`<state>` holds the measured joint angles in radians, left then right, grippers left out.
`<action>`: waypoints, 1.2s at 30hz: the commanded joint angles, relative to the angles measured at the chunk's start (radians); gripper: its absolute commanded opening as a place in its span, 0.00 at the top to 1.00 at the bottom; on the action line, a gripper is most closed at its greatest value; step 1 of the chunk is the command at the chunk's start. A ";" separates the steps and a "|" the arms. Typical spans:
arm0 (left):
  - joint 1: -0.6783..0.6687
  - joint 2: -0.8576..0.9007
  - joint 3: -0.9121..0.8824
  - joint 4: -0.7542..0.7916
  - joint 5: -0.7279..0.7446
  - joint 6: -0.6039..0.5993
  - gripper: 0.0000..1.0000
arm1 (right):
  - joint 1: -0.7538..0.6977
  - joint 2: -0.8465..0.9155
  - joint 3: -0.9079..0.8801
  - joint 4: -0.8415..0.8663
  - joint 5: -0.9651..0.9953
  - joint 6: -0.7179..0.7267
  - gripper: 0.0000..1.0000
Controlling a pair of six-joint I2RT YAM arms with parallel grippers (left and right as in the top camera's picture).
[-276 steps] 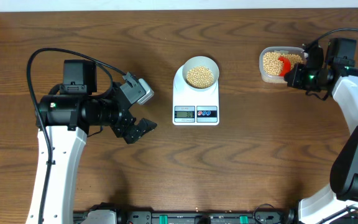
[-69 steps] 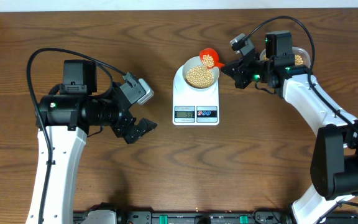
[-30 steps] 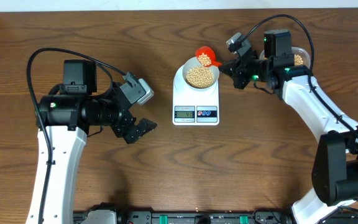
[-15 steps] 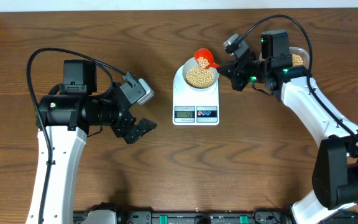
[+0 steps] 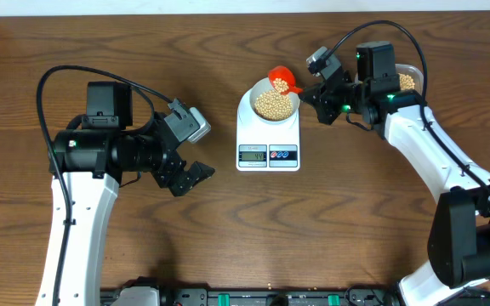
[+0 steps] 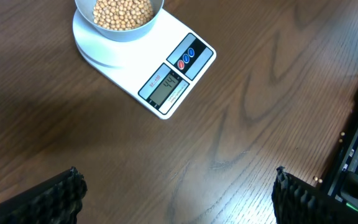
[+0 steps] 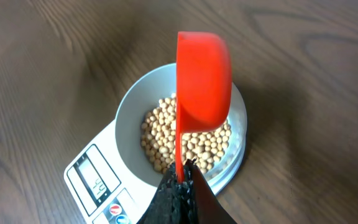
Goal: Scoop item into bowl and weigh 50g on scale
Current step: 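Hold the scoop over the bowl, tilting it to add a few soybeans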
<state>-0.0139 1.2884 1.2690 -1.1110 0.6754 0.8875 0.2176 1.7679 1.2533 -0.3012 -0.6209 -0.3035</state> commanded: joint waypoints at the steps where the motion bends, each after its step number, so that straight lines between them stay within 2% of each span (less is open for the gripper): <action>1: 0.004 -0.002 0.015 -0.003 0.013 -0.002 0.02 | 0.008 -0.046 -0.004 0.015 -0.037 -0.013 0.99; 4: 0.004 -0.002 0.015 -0.003 0.013 -0.002 0.02 | 0.011 -0.039 -0.006 -0.020 0.078 -0.030 0.99; 9: 0.004 -0.002 0.015 -0.003 0.013 -0.002 0.02 | 0.013 -0.055 -0.006 -0.013 -0.027 -0.038 0.99; 13: 0.004 -0.002 0.015 -0.003 0.013 -0.002 0.02 | 0.026 -0.048 -0.006 -0.047 0.085 -0.038 0.99; 18: 0.004 -0.002 0.015 -0.003 0.013 -0.002 0.02 | 0.027 -0.064 -0.004 -0.018 0.011 -0.039 0.99; 21: 0.004 -0.002 0.015 -0.003 0.013 -0.002 0.02 | 0.033 -0.058 -0.008 -0.043 0.117 -0.039 0.99; 25: 0.004 -0.002 0.015 -0.003 0.013 -0.002 0.02 | 0.033 -0.069 -0.006 -0.031 0.041 -0.042 0.99; 30: 0.004 -0.002 0.015 -0.003 0.013 -0.002 0.02 | 0.033 -0.057 -0.006 -0.048 0.084 -0.042 0.99; 33: 0.004 -0.002 0.015 -0.003 0.013 -0.002 0.02 | 0.033 -0.068 -0.005 -0.027 0.006 -0.042 0.99; 36: 0.004 -0.002 0.015 -0.003 0.013 -0.002 0.02 | 0.036 -0.064 -0.006 -0.031 0.056 -0.051 0.99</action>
<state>-0.0139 1.2884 1.2694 -1.1110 0.6754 0.8875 0.2440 1.7321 1.2514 -0.3279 -0.5678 -0.3294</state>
